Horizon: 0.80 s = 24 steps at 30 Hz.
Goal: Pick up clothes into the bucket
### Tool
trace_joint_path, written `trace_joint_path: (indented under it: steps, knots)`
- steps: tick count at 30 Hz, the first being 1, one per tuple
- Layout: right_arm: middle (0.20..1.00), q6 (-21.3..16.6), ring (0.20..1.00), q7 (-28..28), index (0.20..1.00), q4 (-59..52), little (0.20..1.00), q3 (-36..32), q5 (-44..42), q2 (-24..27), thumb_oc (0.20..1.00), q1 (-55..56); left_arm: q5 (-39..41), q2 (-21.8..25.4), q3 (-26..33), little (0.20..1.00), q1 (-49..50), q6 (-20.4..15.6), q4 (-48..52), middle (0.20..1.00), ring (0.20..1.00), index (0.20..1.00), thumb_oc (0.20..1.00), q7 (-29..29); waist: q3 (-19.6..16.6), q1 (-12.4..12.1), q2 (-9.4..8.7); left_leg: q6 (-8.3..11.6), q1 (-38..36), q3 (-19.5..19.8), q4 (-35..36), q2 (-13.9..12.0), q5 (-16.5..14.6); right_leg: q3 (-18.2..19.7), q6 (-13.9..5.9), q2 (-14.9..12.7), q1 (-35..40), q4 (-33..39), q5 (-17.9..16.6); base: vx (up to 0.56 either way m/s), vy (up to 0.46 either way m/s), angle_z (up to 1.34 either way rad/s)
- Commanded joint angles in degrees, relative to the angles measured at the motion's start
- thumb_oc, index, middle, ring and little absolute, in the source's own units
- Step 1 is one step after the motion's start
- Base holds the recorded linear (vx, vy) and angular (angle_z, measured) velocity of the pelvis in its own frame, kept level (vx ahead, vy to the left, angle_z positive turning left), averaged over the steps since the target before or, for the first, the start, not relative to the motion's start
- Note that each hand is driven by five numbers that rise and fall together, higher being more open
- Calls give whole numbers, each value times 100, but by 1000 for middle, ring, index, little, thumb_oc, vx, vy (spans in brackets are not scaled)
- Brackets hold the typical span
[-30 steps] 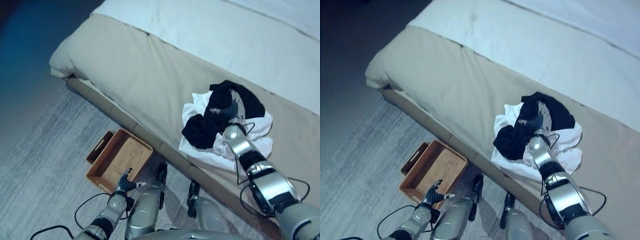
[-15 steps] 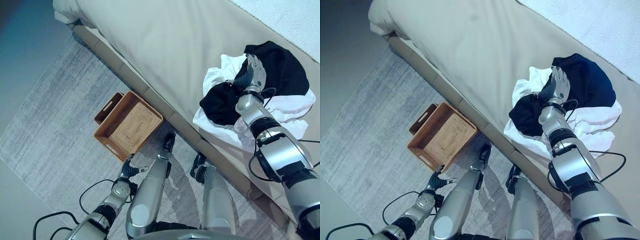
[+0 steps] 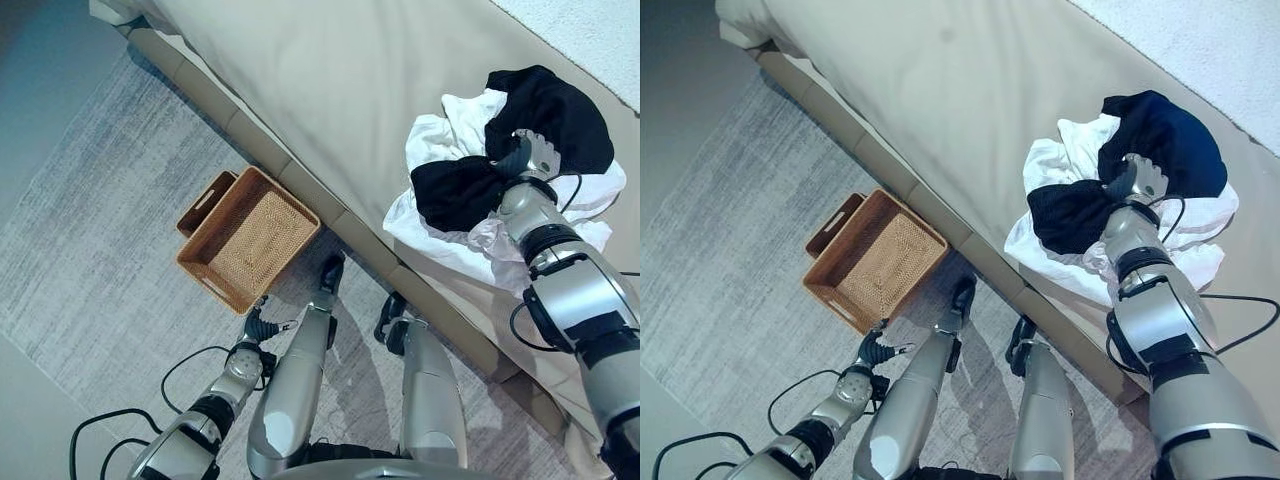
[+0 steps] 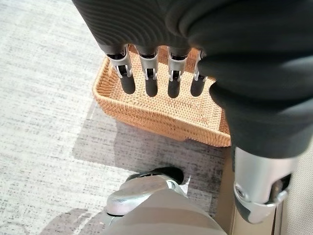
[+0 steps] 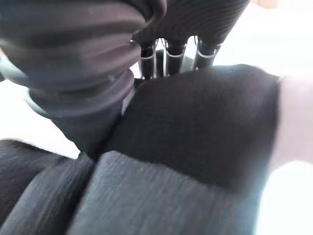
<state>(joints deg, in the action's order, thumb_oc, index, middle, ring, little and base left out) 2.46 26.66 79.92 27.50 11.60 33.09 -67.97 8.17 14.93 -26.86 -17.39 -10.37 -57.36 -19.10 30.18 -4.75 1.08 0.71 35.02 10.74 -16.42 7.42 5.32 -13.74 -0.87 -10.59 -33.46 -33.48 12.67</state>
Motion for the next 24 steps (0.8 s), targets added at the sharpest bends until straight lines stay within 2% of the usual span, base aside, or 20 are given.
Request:
trace_joint_path:
  steps: [1,2,3,4,5,15,24]
  knots:
    - [912,30,912,35,912,47,912,256,-131,767,912,-407,118,-120,109,1000,117,12,-55,1000,1000,1000,1000,42,-38,87,-113,-35,-237,-206,-395,-60,-570,309,-213,-2,266,587,-603,-43,8,-15]
    - [821,10,821,18,821,26,821,307,-183,803,821,-516,132,-115,118,1000,117,28,-101,1000,1000,1000,1000,55,-38,110,-147,-30,-268,-242,-362,-87,-562,349,-219,28,274,647,-638,-43,8,-21]
    - [661,9,661,18,661,27,661,309,-184,803,661,-517,132,-116,119,1000,117,28,-102,1000,1000,1000,1000,55,-38,109,-147,-30,-268,-243,-361,-87,-562,350,-219,29,274,648,-639,-52,4,-26]
    - [219,-37,219,-3,219,1,219,404,-201,884,219,-634,165,-107,125,1000,111,20,-104,1000,1000,1000,1000,85,-38,126,-172,-25,-308,-266,-315,-103,-546,382,-226,57,302,715,-673,-30,-5,-23]
    - [200,-45,200,2,200,-13,200,423,-199,899,200,-645,166,-113,121,1000,113,16,-105,1000,1000,1000,1000,88,-38,134,-176,-23,-321,-275,-299,-109,-540,386,-228,61,313,730,-679,-30,-5,-13]
    - [200,-250,200,153,200,-332,200,499,-527,1055,200,-1083,214,-123,133,1000,165,-20,-147,1000,1000,1000,1000,118,-38,199,-199,6,-559,-313,-143,-164,-492,435,-253,131,522,930,-756,-7,-6,-7]
    - [200,-424,200,283,200,-881,200,700,-600,1119,200,-1410,219,-63,281,1000,243,-56,-435,1000,1000,1000,1000,88,-184,275,-409,16,-857,-422,132,-271,-439,548,-325,225,776,1337,-971,3,6,-12]
